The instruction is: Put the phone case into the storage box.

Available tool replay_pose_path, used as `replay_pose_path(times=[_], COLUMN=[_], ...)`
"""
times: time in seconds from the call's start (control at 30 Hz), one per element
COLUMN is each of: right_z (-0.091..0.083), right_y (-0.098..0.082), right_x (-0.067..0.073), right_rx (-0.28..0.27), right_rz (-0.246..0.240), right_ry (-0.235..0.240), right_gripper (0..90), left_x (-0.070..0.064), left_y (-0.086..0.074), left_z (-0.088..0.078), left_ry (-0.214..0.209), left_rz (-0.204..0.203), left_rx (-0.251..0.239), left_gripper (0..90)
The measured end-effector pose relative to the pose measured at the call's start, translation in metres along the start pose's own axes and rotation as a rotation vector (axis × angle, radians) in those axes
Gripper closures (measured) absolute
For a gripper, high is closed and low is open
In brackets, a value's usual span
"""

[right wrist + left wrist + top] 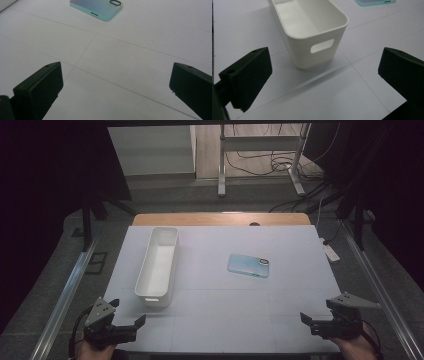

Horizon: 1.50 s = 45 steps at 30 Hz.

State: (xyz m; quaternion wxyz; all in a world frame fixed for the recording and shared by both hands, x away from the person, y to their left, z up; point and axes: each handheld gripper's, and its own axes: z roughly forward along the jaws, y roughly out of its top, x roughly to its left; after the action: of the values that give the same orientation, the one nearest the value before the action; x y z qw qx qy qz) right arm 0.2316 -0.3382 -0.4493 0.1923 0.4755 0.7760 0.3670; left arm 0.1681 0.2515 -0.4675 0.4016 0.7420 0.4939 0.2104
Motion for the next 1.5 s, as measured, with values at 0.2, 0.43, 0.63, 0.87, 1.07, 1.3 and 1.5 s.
replay_pose_path(times=[0.2,0.43,0.63,0.87,1.07,1.3,1.5], right_z=[-0.0001,0.0,0.0011,0.0012,0.0027,0.006,0.0093], right_y=[-0.0002,0.0,0.0004,0.0009,0.0021,0.0059,0.0085], right_x=[-0.0003,-0.0005,-0.0012,-0.0004,0.0018,0.0027,0.0033], right_rx=[-0.002,0.001,0.008,0.01,0.028,0.031,0.033], right_rz=[0.007,0.009,0.016,0.012,-0.016,-0.031,-0.049], right_ry=[0.009,0.01,0.015,0.009,0.019,0.041,0.057], right_gripper=[0.0,0.0,0.0,0.0,0.0,0.0,0.0], left_x=[-0.0006,-0.0022,-0.0021,-0.0025,-0.0022,-0.0018,-0.0019], left_y=[0.0004,0.0005,0.0004,0.0004,0.0003,0.0003,0.0005], left_z=[0.0009,0.0016,0.0014,0.0015,0.0014,0.0016,0.002], left_ry=[0.001,0.005,0.003,0.001,-0.002,-0.003,-0.001], left_rz=[0.002,0.016,0.019,0.025,0.024,0.02,0.019], left_rx=[0.007,0.016,0.017,0.017,0.017,0.017,0.019], left_gripper=[0.0,0.0,0.2,0.3,0.3,0.1,0.1])
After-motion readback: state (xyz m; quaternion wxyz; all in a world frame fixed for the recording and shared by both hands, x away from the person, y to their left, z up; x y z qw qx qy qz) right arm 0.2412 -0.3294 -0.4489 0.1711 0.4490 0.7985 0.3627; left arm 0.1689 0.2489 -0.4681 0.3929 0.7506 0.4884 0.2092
